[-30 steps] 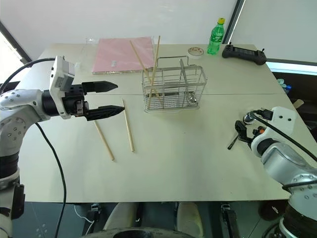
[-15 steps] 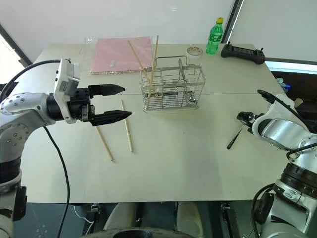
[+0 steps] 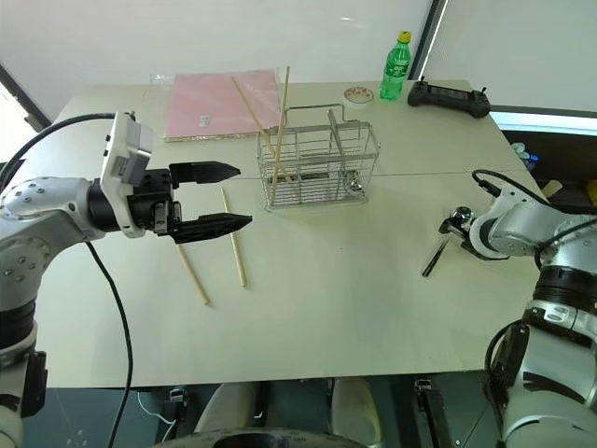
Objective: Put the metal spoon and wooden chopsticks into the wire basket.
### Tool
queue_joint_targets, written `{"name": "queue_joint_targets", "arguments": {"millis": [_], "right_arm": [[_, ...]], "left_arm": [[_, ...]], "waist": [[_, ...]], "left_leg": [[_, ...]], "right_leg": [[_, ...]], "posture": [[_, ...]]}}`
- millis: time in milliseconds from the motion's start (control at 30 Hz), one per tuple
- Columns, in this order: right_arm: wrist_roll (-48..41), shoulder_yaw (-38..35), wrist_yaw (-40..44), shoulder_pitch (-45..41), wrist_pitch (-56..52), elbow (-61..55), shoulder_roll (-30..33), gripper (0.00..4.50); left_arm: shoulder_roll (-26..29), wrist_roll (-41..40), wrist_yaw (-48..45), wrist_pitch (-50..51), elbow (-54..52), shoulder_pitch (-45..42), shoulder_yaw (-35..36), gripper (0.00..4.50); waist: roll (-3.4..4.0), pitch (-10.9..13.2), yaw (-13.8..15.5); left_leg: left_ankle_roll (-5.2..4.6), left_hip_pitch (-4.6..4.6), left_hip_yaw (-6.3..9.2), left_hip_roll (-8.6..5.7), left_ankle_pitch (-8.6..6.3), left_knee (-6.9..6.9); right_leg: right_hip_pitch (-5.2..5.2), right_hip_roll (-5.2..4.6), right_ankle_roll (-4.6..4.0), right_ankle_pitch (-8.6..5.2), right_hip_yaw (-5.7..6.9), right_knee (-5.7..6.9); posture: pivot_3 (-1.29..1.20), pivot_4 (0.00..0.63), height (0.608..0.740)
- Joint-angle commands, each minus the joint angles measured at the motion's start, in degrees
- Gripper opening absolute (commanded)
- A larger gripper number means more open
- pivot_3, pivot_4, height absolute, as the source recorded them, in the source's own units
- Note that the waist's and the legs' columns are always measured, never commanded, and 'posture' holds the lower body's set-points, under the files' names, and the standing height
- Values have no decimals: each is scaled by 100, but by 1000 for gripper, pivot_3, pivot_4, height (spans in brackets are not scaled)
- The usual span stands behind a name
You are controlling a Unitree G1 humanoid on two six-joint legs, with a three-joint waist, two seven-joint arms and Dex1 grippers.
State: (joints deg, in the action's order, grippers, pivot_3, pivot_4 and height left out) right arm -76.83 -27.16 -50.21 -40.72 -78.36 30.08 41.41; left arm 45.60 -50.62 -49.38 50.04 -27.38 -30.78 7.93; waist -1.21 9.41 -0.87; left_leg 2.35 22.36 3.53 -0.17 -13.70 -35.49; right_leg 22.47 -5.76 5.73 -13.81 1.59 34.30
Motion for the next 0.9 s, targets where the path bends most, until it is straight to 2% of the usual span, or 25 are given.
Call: {"name": "queue_joint_targets", "arguments": {"millis": [33, 367, 500, 533, 567, 600, 733, 767, 900], "right_arm": [[481, 20, 405, -277, -112, 257, 39, 4464], [2003, 131, 1413, -959, -229, 737, -406, 4464], [2384, 3, 1650, -1057, -328, 707, -623, 3569], [2495, -36, 1707, -1067, -355, 704, -665, 2982], [2603, -70, 1762, -1075, -378, 705, -698, 2770], [2698, -118, 1807, -1074, -399, 693, -733, 2369], [3031, -400, 1920, -1062, -541, 620, -864, 331], [3115, -457, 1956, -1058, -570, 600, -884, 30], [3433, -611, 2146, -1068, -721, 475, -960, 30]], "left_arm": [[65, -146, 93, -5, -214, -14, 191, 4500], [142, -227, 75, -15, -218, 30, 161, 4500], [124, -204, 76, -52, -197, -3, 125, 4500], [116, -201, 80, -55, -184, -26, 117, 4500], [108, -195, 84, -60, -174, -45, 110, 4500], [104, -192, 86, -64, -166, -57, 108, 4500], [112, -183, 77, -79, -141, -81, 123, 4500], [110, -174, 78, -85, -128, -92, 119, 4500], [97, -163, 73, -103, -99, -120, 110, 4500]], "waist": [[0, 0, 4], [-3, -1, -27], [-4, -2, -29], [-4, -2, -30], [-5, -2, -32], [-5, -2, -34], [-6, -3, -43], [-6, -3, -43], [-6, -3, -36]], "left_leg": [[0, 0, 1, 0, 0, 0], [0, -2, 3, 6, 0, -3], [0, -2, 3, 7, 0, -3], [0, -3, 3, 8, 0, -3], [0, -3, 3, 8, 0, -3], [0, -3, 3, 9, 0, -3], [0, -5, 3, 13, 0, -3], [0, -5, 3, 14, 0, -3], [0, -7, 3, 16, 0, -3]], "right_leg": [[-1, 2, 0, 0, 0, 0], [-1, 16, -3, 2, -14, 1], [0, 17, -4, 2, -15, 1], [0, 18, -4, 3, -14, 1], [0, 18, -4, 3, -15, 1], [0, 18, -4, 3, -15, 1], [0, 21, -6, 4, -15, 2], [0, 22, -7, 4, -15, 2], [0, 25, -7, 5, -14, 5]], "posture": [[0, 150, 721], [0, 150, 721], [0, 150, 721], [0, 150, 721], [0, 150, 721], [0, 150, 721], [0, 150, 721], [0, 150, 721], [0, 150, 721]]}}
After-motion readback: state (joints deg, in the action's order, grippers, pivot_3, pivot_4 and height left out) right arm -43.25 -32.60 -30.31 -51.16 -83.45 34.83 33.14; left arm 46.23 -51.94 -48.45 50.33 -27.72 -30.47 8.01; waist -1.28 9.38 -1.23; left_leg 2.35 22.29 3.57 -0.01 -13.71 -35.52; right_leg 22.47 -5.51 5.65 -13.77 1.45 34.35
